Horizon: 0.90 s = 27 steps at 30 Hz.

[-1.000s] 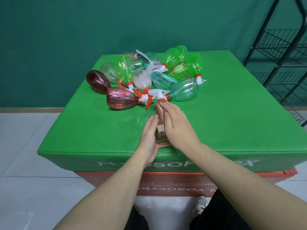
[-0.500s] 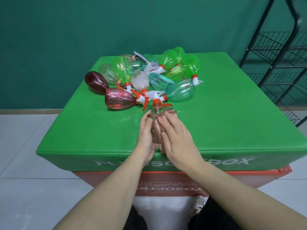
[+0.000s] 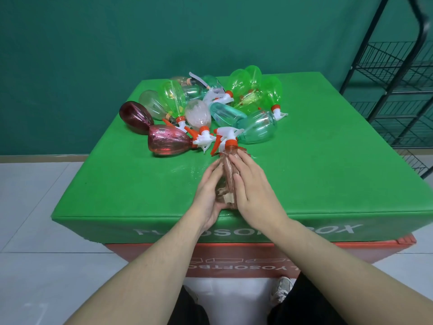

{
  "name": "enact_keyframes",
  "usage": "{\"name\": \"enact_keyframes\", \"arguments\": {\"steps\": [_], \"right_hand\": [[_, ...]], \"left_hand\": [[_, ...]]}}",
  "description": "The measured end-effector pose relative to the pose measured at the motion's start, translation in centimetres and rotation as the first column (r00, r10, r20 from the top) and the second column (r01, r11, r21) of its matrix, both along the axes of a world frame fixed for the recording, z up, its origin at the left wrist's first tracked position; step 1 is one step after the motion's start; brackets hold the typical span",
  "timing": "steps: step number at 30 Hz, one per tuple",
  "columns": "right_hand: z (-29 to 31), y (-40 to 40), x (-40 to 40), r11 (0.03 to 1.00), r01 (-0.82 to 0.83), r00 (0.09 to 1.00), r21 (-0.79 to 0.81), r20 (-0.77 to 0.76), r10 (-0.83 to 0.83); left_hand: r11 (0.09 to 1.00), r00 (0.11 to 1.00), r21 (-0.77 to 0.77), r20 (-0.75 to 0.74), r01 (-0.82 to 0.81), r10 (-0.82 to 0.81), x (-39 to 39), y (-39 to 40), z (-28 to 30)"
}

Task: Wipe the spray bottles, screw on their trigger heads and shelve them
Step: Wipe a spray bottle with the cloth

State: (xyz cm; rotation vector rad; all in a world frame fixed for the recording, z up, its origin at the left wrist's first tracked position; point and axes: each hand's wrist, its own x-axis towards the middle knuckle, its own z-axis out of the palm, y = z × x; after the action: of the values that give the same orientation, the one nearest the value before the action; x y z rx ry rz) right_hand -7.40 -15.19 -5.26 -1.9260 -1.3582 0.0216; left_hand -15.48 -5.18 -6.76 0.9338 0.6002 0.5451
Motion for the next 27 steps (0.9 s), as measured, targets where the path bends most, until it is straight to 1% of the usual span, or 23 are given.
{"name": "enact_keyframes", "arguments": {"steps": [3,7,9,11,13,16,20,24,27], "right_hand": [[0.8,1.2,0.6,1.0,0.01,1.0,-0.022,-0.009,-0.01],[1.6,2.7,0.7,0.999,0.017,0.998,-0.041,-0.059,-0.02],[2.0,3.3,0.9,0.999,0.028,0.987,-0.031,-0.159,-0.033],[2.5,3.8,1.1,0.999,0.041,0.954,-0.026,-0.296,-0.047],[2.8,4.0,1.3,0.999,0.044,0.932,-0.032,-0.358,-0.053],[2.6,3.8,1.1,0.997,0.034,0.953,-0.066,-0.298,-0.052],[1.8,2.7,0.6,0.995,0.004,0.993,-0.098,-0.12,-0.015],[1.1,1.1,0.0,0.997,-0.007,0.999,-0.071,0.049,0.011],[0.2,-0.1,-0.2,0.997,-0.032,0.997,-0.072,0.07,0.037]], "left_hand": [[0.999,0.999,-0.009,-0.014,0.051,-0.051,-0.1,0.1,-0.1],[0.998,0.998,-0.027,0.01,0.06,-0.06,-0.2,0.1,0.1],[0.998,0.998,-0.026,0.009,0.06,-0.06,-0.3,0.1,0.0],[0.998,0.998,-0.01,-0.001,0.055,-0.055,-0.4,0.2,-0.1],[0.999,0.998,0.005,-0.017,0.053,-0.053,-0.4,0.2,-0.5],[1.0,0.999,0.001,-0.024,0.031,-0.031,-0.3,0.3,-0.6],[1.0,1.0,0.01,-0.022,0.01,-0.01,0.0,0.1,-0.7],[0.998,0.998,0.042,-0.042,-0.044,0.045,0.2,0.0,-1.0],[0.996,0.996,0.053,-0.055,-0.069,0.072,0.3,0.0,-1.2]]}}
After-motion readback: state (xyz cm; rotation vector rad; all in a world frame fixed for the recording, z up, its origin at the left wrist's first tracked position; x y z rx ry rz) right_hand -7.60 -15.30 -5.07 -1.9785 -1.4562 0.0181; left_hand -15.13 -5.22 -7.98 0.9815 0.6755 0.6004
